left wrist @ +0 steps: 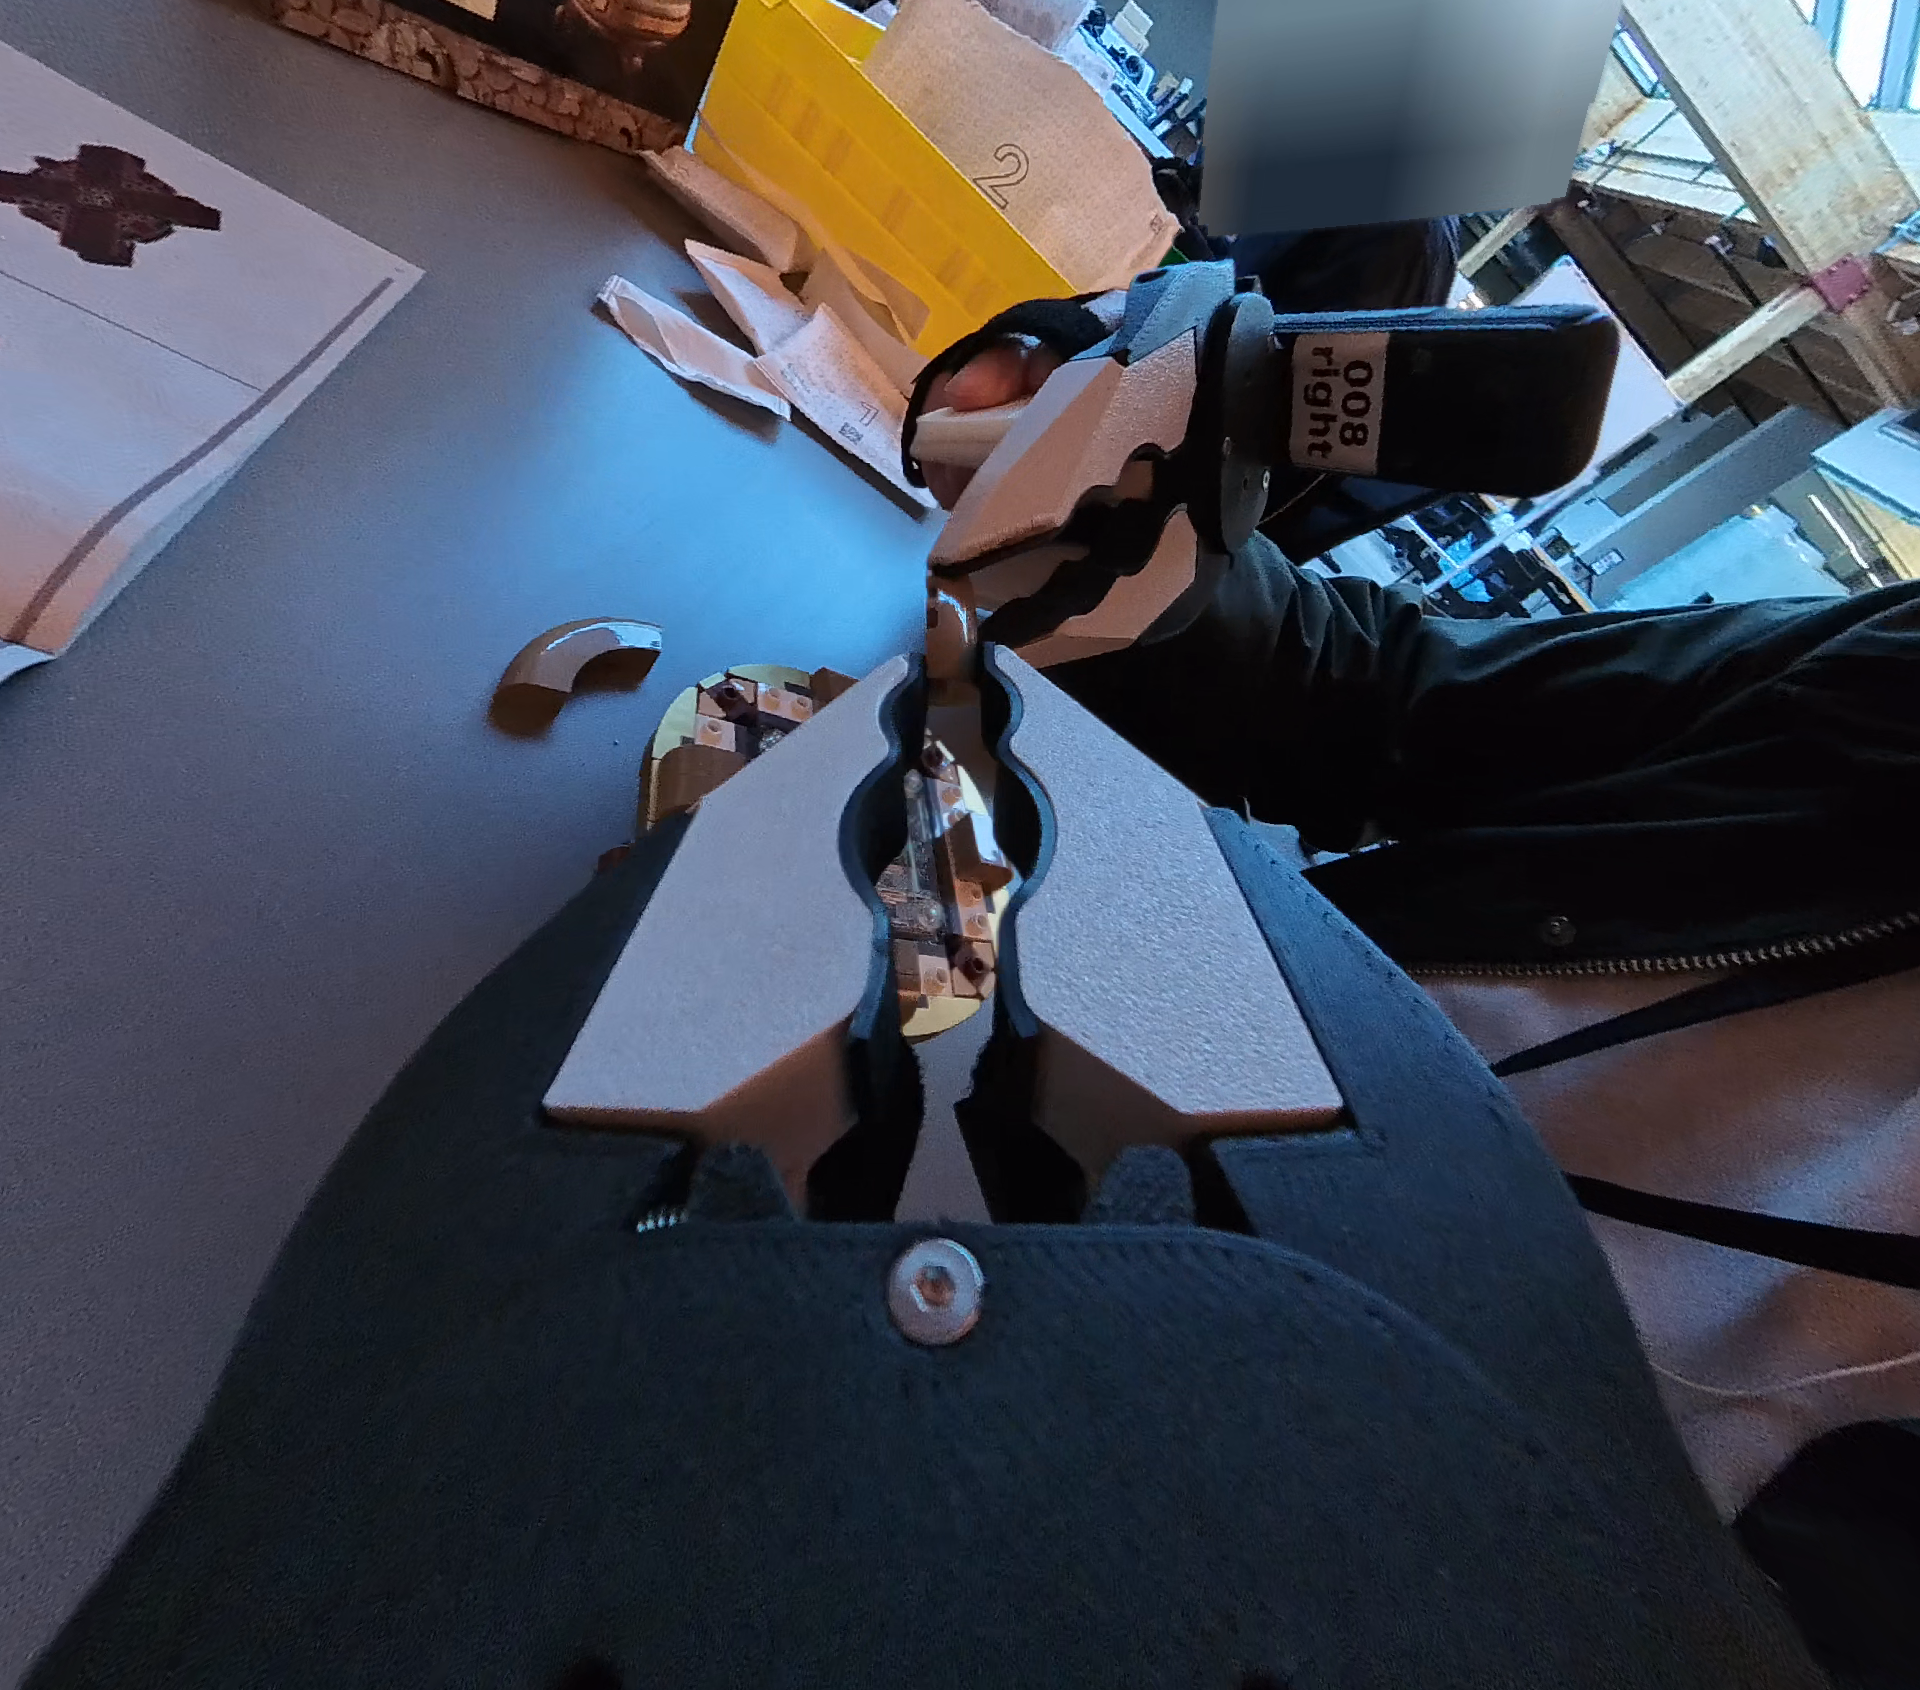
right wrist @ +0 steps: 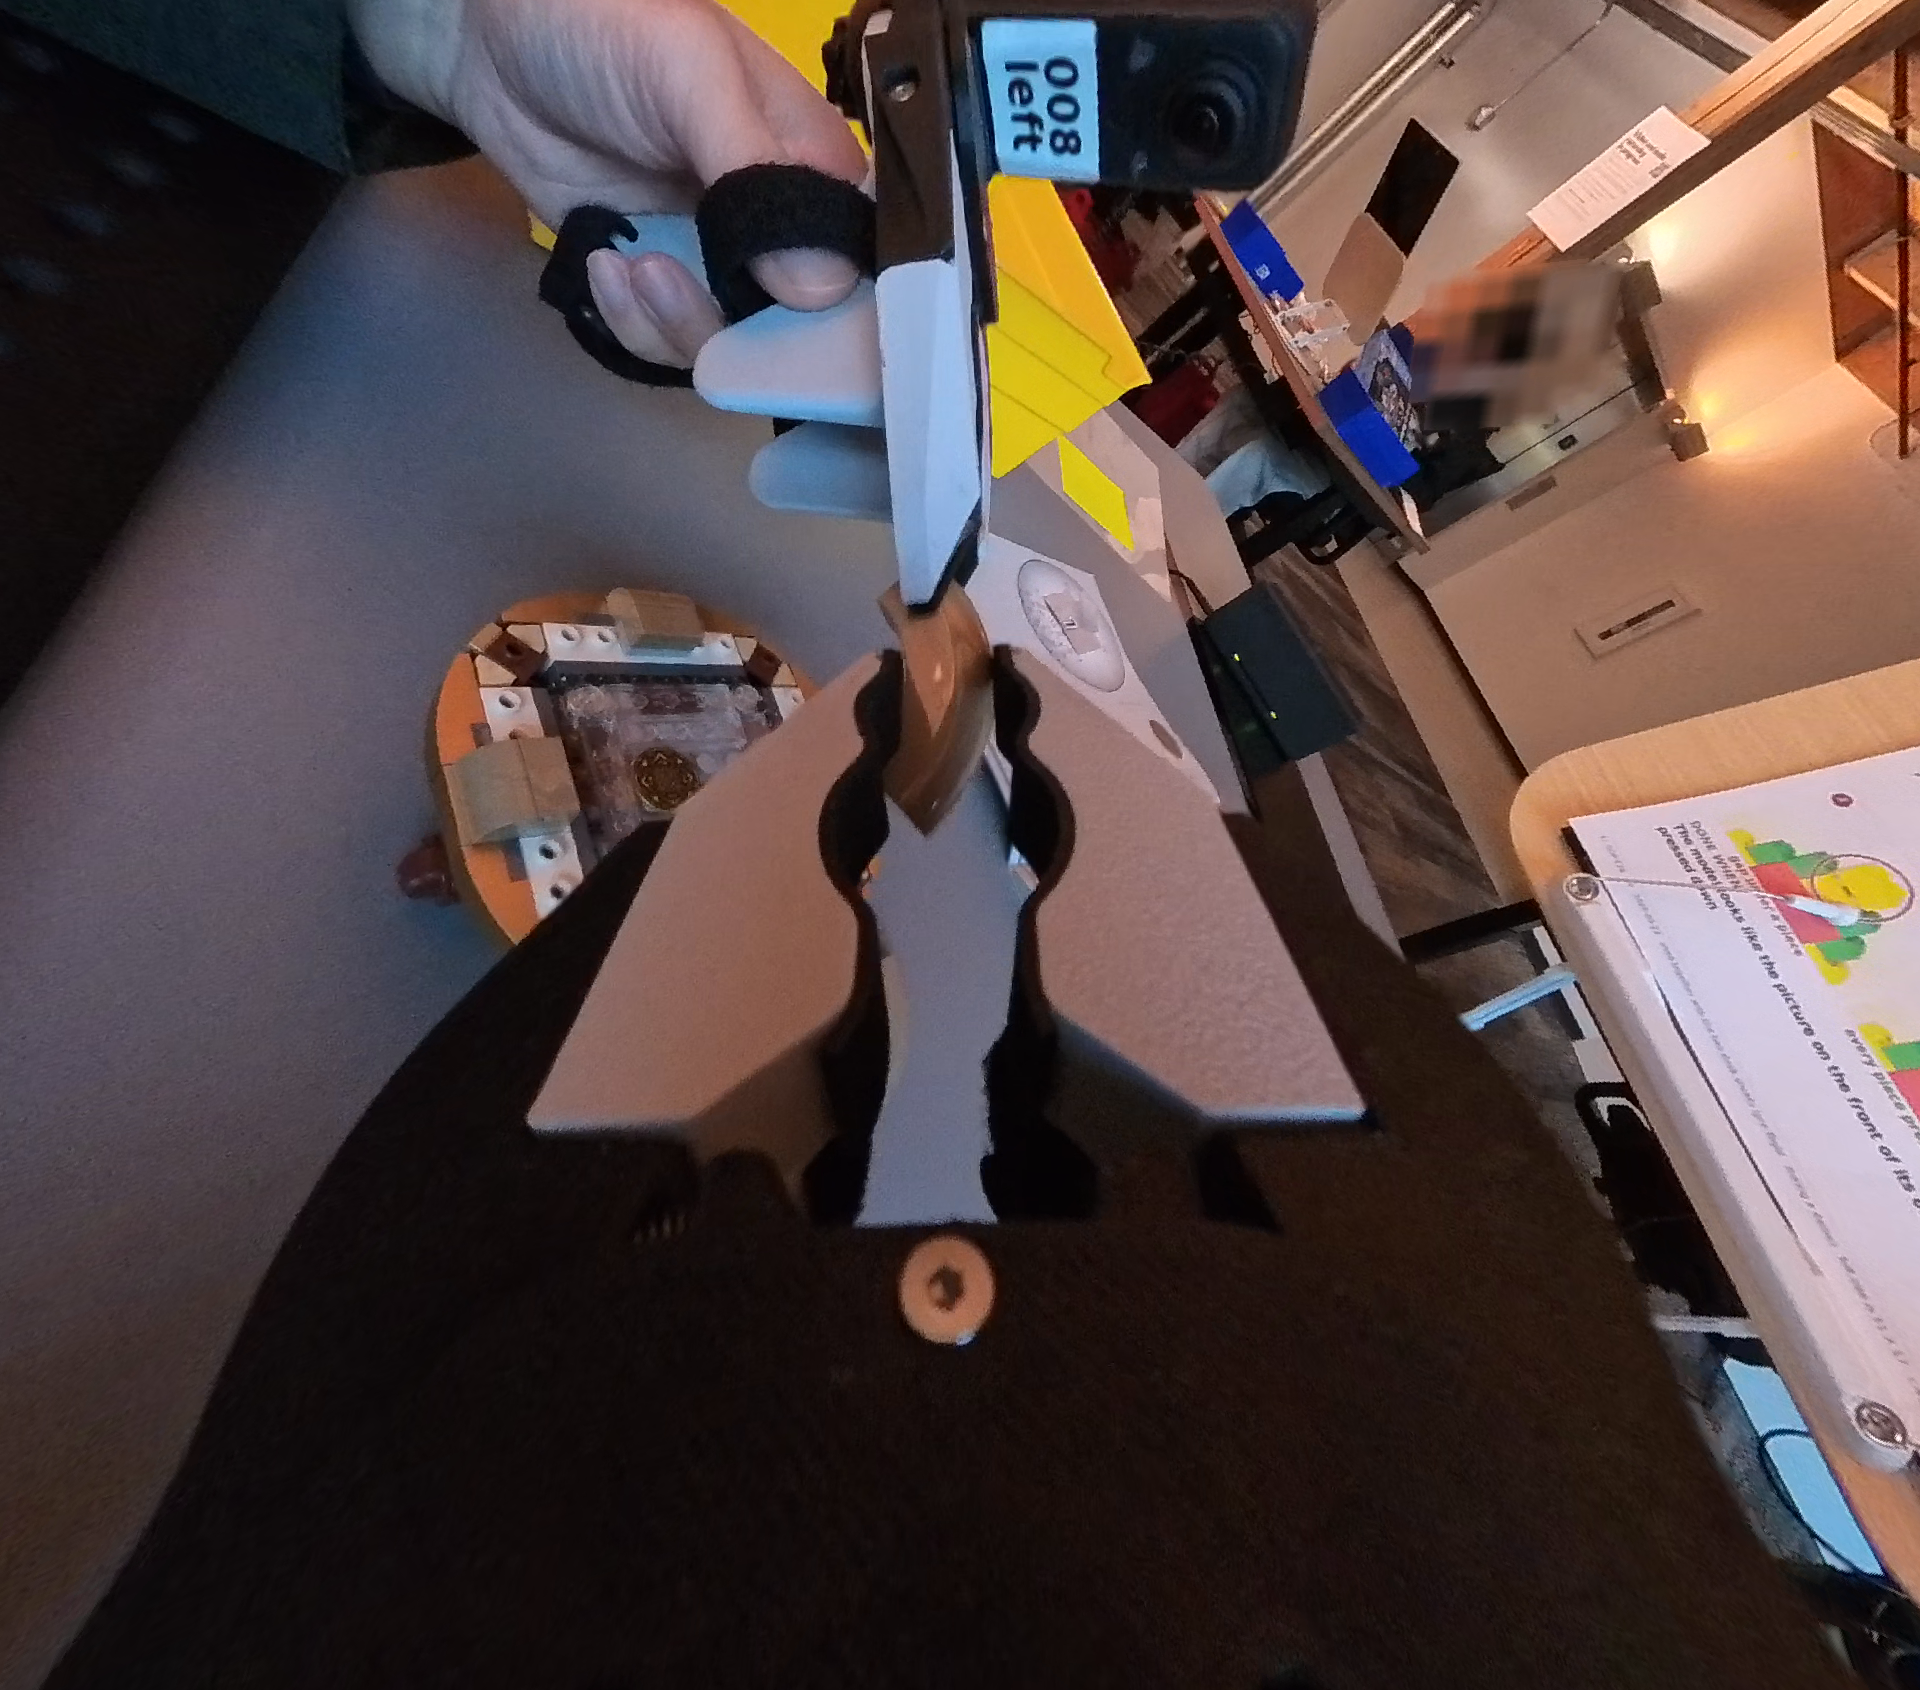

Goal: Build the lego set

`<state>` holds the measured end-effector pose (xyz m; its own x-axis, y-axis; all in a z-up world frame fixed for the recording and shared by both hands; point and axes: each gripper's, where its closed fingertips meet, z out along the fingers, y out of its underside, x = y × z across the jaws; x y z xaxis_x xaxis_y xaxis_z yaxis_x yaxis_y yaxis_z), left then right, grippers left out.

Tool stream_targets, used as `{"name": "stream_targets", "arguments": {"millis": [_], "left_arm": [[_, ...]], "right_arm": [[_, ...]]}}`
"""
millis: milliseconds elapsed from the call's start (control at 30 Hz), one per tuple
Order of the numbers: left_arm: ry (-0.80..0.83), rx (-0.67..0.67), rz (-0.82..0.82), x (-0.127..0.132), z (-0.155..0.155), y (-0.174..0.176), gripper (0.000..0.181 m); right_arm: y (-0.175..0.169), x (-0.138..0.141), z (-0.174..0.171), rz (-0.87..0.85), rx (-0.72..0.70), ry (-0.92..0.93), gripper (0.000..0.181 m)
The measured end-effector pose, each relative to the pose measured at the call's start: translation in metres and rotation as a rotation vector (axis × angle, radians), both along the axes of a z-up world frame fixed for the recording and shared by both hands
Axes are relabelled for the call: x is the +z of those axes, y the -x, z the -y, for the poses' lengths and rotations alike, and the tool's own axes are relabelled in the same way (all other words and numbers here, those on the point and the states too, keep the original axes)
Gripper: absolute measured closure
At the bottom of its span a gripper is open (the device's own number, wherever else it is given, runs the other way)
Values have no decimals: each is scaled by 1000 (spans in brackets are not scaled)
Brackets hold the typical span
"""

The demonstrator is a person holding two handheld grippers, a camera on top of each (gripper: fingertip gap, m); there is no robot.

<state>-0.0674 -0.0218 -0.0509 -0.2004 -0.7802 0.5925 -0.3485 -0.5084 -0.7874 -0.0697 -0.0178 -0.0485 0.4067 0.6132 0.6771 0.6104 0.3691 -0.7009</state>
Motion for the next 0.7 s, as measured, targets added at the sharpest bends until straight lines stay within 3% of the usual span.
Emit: {"name": "stream_targets", "arguments": {"millis": [233, 700], "left_arm": [[29, 37, 9, 2, -9, 3, 173], [43, 13, 18, 2, -4, 1, 172]], "right_arm": [[-5, -5, -7, -3, -34, 27, 158], [-9, -1, -12, -76, -87, 155, 166]]}}
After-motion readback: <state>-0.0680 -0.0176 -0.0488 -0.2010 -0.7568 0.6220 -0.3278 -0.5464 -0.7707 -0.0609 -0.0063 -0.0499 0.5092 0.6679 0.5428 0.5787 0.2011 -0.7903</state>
